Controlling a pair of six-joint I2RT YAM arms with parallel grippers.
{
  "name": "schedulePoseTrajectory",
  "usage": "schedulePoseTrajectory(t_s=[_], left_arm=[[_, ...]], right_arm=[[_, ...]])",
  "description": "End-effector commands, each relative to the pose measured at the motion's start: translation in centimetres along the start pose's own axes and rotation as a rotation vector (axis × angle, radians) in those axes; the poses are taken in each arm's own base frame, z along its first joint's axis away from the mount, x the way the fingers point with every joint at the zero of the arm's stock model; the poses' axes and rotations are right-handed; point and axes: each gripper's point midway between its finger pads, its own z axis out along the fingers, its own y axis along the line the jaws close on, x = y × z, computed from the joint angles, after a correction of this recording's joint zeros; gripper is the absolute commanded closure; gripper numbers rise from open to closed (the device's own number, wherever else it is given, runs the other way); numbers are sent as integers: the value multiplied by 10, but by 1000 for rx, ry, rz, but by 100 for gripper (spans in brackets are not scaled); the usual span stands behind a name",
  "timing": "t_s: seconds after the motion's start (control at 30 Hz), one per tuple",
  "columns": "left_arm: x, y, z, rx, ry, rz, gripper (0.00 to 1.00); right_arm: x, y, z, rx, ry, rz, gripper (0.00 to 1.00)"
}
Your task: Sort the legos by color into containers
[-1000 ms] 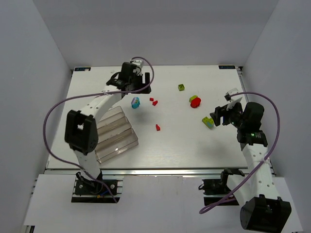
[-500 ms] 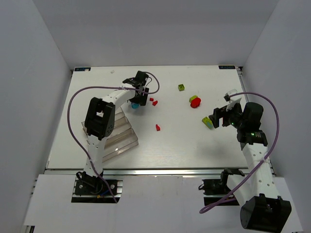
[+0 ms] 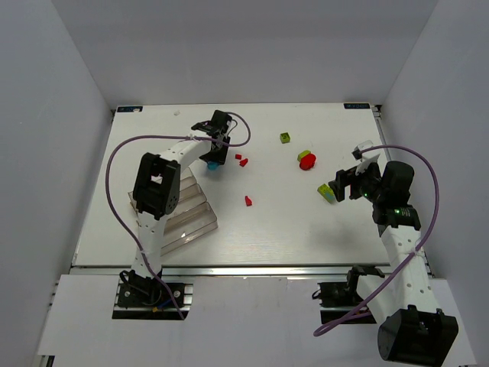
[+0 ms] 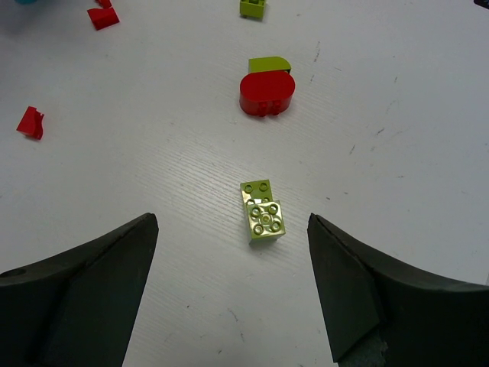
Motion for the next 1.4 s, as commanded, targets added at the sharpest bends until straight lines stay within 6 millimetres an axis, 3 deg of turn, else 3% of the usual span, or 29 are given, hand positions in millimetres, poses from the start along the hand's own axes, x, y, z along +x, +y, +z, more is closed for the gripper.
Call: schedulePoseTrajectory(t_s=[0.0,0.13,0.3,0.43,0.47,0.57,0.67,0.7,0.73,0.8,0.87,0.93,0.97,1.17,1.23,1.27,1.37], left_arm=[[-16,-5,-4,51,-38,-9,42],[-12,-2,1,53,-21,-13,30],[-7,0,8,54,-2,-18,29],[-10,-1,6,61,-12,-21,60],[-12,-1,4,60,-18,-22,75],[-25,7,-16,44,-67,-45,92],[-43,30,-53,-16,-147,-121,100],[-43,39,-61,-36,-161,-178,100],[-42,56,-83,-77,-193,-224,100],[-38,69,-103,-101,-230,-332,100],[-21,88,-122,-163,-244,-427,100],[2,103,-125,-213,-200,-563,100],[6,106,-135,-223,-205,-604,100],[62,129,-145,-369,-83,-968,100],[72,128,-144,-355,-61,-1019,100],[80,132,-138,-366,-63,-1136,100],[78,135,-146,-325,-123,-1336,100]], right_arm=[[-23,-6,-5,28,-54,-33,16],[-25,-7,-7,32,-59,-35,16],[-25,-7,-7,38,-63,-40,16],[-25,-8,-7,41,-62,-39,16],[-25,-8,-7,41,-62,-42,16],[-25,-9,-8,45,-64,-45,16],[-25,-8,-8,46,-65,-44,16],[-26,-9,-9,48,-68,-46,16],[-26,-8,-9,45,-68,-47,16],[-27,-8,-10,47,-72,-49,17],[-27,-7,-9,41,-71,-48,17],[-27,-6,-9,32,-73,-50,17],[-25,-5,-9,30,-68,-45,17],[-26,-4,-10,28,-75,-50,17],[-28,-5,-11,32,-80,-53,17],[-27,-4,-11,28,-77,-52,17],[-26,-5,-11,31,-75,-50,17]])
